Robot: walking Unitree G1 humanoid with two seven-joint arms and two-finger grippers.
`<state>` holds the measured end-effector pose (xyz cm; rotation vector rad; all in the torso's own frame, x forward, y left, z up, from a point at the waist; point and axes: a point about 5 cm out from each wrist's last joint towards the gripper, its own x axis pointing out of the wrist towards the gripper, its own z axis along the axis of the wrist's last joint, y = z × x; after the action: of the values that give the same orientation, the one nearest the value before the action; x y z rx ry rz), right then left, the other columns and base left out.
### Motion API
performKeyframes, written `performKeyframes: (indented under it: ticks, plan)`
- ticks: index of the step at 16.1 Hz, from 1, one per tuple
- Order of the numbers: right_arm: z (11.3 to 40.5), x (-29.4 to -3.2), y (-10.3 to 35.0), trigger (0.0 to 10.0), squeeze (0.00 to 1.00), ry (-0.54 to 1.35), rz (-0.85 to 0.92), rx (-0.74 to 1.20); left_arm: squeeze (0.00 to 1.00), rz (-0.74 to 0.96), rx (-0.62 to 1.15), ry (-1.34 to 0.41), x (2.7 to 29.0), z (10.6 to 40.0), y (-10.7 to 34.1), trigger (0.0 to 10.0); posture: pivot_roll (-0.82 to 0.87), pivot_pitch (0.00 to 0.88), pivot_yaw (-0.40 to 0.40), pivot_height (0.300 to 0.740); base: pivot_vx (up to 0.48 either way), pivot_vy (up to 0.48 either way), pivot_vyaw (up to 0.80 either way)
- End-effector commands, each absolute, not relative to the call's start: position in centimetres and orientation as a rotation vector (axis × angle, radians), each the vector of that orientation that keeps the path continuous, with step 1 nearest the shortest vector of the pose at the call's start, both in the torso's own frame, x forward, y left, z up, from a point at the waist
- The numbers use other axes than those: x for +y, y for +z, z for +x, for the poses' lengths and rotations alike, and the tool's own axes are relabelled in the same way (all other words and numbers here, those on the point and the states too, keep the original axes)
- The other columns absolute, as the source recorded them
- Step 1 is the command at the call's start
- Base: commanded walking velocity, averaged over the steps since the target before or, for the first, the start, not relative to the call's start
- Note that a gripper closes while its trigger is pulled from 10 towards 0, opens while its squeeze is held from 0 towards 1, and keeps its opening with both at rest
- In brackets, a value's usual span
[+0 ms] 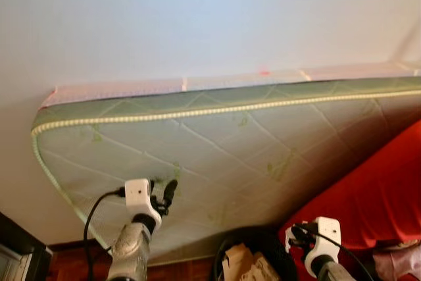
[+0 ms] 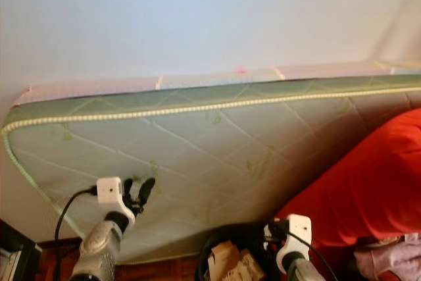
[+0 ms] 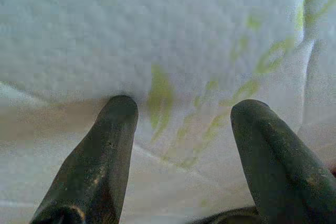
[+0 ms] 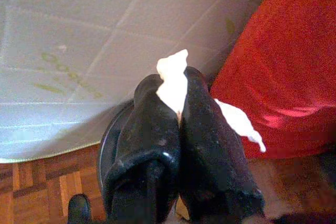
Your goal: Clean up the room
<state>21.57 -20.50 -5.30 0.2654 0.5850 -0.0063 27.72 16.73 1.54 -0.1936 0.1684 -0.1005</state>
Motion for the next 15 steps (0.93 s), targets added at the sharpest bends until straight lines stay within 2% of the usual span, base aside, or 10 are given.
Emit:
performKeyframes:
  ticks: [1,5,6,7,8,11,14,15]
  plan:
    - [21.5,-20.7,-5.1,10.0,0.0,-0.032,0.285,0.547,0.0,-0.176,0.167,-0.115,16.6,27.2,1.4,10.0,0.14,0.028,-0.067,0.74,0.0,0.0,0.0]
    - [21.4,-20.9,-4.9,10.0,0.0,-0.095,0.338,0.484,0.0,-0.179,0.208,-0.109,16.9,25.4,0.5,10.0,0.14,0.027,-0.063,0.74,0.0,0.0,0.0]
    - [24.3,-19.4,-3.2,10.0,0.0,-0.117,0.298,0.4,0.0,-0.178,0.236,-0.119,16.8,24.6,0.1,10.0,0.15,0.024,-0.057,0.74,0.0,0.0,0.0]
    - [25.4,-18.8,-2.4,10.0,0.0,-0.11,0.271,0.369,0.0,-0.176,0.246,-0.125,16.8,24.2,-0.1,10.0,0.15,0.015,-0.053,0.74,0.0,0.0,0.0]
    - [25.5,-18.5,-2.2,10.0,0.0,-0.058,0.223,0.355,0.0,-0.171,0.257,-0.134,16.8,23.6,-0.4,10.0,0.15,0.013,-0.051,0.74,0.0,0.0,0.0]
    - [25.0,-17.8,-2.2,10.0,0.0,0.024,0.234,0.321,0.0,-0.163,0.281,-0.143,17.0,22.6,-0.6,10.0,0.15,0.008,-0.047,0.74,0.0,0.0,0.0]
    - [24.5,-18.4,-1.6,10.0,0.0,-0.001,0.146,0.235,0.0,-0.157,0.286,-0.138,17.3,22.7,-0.4,10.0,0.15,0.006,-0.051,0.74,0.0,0.0,0.0]
    - [23.8,-19.1,-2.0,10.0,0.0,-0.023,0.112,0.267,0.0,-0.154,0.285,-0.139,17.4,22.8,-0.2,10.0,0.15,0.01,-0.051,0.74,0.0,0.0,0.0]
